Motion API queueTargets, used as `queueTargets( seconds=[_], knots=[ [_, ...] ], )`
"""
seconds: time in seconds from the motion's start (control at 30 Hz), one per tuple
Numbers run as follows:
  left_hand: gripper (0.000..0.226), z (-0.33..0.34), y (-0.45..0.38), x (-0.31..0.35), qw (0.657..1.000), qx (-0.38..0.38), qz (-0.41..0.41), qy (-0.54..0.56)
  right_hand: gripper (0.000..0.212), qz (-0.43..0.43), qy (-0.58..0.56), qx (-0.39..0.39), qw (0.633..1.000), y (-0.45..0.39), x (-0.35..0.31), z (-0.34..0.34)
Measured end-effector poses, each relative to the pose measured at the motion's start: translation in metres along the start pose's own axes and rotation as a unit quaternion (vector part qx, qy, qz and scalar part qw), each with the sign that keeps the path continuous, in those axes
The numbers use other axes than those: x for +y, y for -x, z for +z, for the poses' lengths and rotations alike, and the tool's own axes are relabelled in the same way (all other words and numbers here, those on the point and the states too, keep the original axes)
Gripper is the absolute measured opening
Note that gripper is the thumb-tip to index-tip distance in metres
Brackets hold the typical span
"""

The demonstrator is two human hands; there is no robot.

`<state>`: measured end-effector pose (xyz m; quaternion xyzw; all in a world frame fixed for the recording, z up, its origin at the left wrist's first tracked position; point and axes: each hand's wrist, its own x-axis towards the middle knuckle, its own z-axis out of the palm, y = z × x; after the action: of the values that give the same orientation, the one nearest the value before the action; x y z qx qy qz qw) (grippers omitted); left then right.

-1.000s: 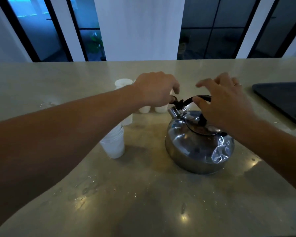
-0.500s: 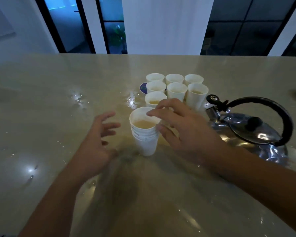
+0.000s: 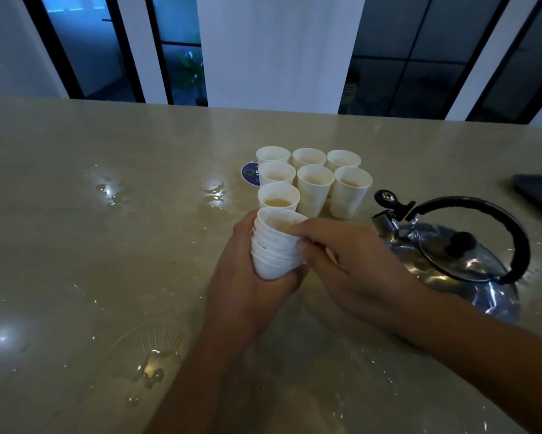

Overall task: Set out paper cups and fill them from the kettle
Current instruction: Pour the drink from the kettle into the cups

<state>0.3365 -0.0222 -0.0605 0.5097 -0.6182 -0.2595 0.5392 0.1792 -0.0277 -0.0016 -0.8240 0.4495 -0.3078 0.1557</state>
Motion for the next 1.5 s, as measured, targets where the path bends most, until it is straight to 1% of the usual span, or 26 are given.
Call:
queueTargets(
  seconds=[0.07,0.2,0.27,0.37,0.47,0.53,0.57,0.63,0.67,0.77,0.9,0.97,1.1,1.3,1.5],
  knots=[
    [0.067,-0.003,0.003,0.002,0.999,0.009,-0.011,-0.029,0.026,0.009,-0.013,-0.008,1.0,-0.001,0.001,-0.002],
    [0.078,-0.01,0.018,0.001,0.999,0.005,-0.01,-0.041,0.024,0.02,-0.023,-0.056,0.998,0.005,0.001,0.001],
    [0.08,-0.011,0.025,0.002,0.999,0.0,-0.013,-0.053,0.023,0.022,-0.026,-0.076,0.997,0.008,0.001,0.0],
    [0.081,-0.013,0.031,0.005,0.997,-0.008,-0.021,-0.069,0.024,0.012,-0.019,-0.087,0.996,0.012,0.001,-0.005],
    [0.079,-0.011,0.032,0.01,0.997,-0.017,-0.032,-0.066,0.022,-0.002,-0.02,-0.075,0.997,0.013,0.001,-0.012],
    [0.076,-0.009,0.032,0.012,0.997,-0.027,-0.035,-0.065,0.017,-0.007,-0.039,-0.046,0.998,0.013,0.001,-0.018],
    [0.073,-0.008,0.032,0.014,0.997,-0.033,-0.036,-0.066,0.018,-0.006,-0.055,-0.025,0.998,0.013,0.0,-0.022],
    [0.072,-0.006,0.031,0.016,0.997,-0.04,-0.03,-0.062,0.022,0.007,-0.07,0.001,0.997,0.012,-0.001,-0.034],
    [0.075,-0.006,0.03,0.018,0.997,-0.044,-0.024,-0.06,0.021,0.02,-0.069,0.0,0.997,0.011,-0.002,-0.04],
    [0.09,-0.004,0.027,0.025,0.996,-0.061,-0.01,-0.061,0.022,0.05,-0.052,-0.032,0.997,0.009,-0.001,-0.051],
    [0.086,0.0,0.023,0.03,0.994,-0.07,-0.003,-0.079,0.022,0.071,-0.033,-0.117,0.99,0.009,-0.002,-0.055],
    [0.087,0.001,0.021,0.031,0.993,-0.073,-0.007,-0.089,0.02,0.08,-0.023,-0.137,0.987,0.008,-0.005,-0.059],
    [0.083,0.005,0.019,0.035,0.991,-0.074,0.0,-0.112,0.019,0.073,0.005,-0.11,0.991,0.006,-0.01,-0.062],
    [0.077,0.003,0.018,0.038,0.993,-0.081,-0.017,-0.09,0.018,0.027,0.037,-0.076,0.996,0.006,-0.017,-0.063],
    [0.076,0.002,0.016,0.04,0.992,-0.081,-0.004,-0.095,0.019,-0.003,0.067,-0.061,0.996,0.005,-0.017,-0.063]
  ],
)
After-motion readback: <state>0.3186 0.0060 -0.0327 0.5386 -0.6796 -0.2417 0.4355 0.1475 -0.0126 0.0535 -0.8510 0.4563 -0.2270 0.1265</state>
